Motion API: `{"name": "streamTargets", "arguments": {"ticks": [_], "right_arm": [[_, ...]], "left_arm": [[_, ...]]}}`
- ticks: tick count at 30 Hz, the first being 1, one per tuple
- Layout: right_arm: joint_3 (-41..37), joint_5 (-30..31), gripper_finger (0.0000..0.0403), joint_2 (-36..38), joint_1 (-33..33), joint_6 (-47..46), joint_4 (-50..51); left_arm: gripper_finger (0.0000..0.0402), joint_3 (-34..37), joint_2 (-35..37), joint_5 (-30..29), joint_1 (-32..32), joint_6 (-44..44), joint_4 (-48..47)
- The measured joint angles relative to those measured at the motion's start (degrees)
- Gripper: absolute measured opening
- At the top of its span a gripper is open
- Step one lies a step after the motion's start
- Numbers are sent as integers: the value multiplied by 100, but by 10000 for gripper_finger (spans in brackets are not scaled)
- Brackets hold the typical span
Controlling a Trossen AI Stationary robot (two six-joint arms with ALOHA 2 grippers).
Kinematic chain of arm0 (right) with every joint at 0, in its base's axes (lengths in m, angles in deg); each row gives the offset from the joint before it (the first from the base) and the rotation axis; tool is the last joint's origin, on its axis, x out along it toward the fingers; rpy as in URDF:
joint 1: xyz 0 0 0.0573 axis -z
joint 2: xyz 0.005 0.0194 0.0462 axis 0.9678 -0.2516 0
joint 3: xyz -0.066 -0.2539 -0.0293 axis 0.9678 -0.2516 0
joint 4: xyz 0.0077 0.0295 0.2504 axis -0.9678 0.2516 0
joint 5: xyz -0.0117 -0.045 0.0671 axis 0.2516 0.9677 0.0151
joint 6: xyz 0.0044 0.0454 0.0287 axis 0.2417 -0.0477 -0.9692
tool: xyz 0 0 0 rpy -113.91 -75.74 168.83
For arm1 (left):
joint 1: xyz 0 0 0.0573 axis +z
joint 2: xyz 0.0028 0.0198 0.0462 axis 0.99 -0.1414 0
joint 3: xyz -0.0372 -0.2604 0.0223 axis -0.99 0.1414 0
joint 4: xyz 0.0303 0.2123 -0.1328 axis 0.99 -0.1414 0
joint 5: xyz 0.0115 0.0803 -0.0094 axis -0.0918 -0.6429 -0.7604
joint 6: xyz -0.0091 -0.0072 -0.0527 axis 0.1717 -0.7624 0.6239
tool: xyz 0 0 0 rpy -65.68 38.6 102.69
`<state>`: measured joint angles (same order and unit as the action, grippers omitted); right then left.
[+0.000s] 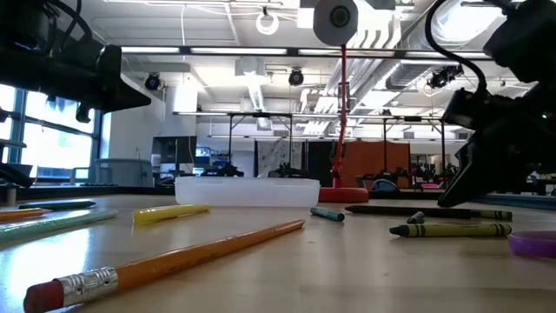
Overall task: Pick & place school supplies into a supply box
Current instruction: Put the top green crayon into the black supply box
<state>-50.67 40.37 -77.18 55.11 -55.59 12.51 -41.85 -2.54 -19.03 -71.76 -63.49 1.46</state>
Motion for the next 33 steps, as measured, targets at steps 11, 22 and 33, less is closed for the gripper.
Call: {"name": "streamTargets", "arguments": {"ticks": [11,22,33], "right_arm": [[31,592,94,-930,-9,-424,-386],[52,699,17,-1224,5,87,-692],[1271,1516,13,-1222,777,2638,-983]], "left_arm": [[40,2,-1,-2,0,0,-18],[40,1,-2,-10,0,-2,-18],[40,1,0,-377,0,-2,22]]}}
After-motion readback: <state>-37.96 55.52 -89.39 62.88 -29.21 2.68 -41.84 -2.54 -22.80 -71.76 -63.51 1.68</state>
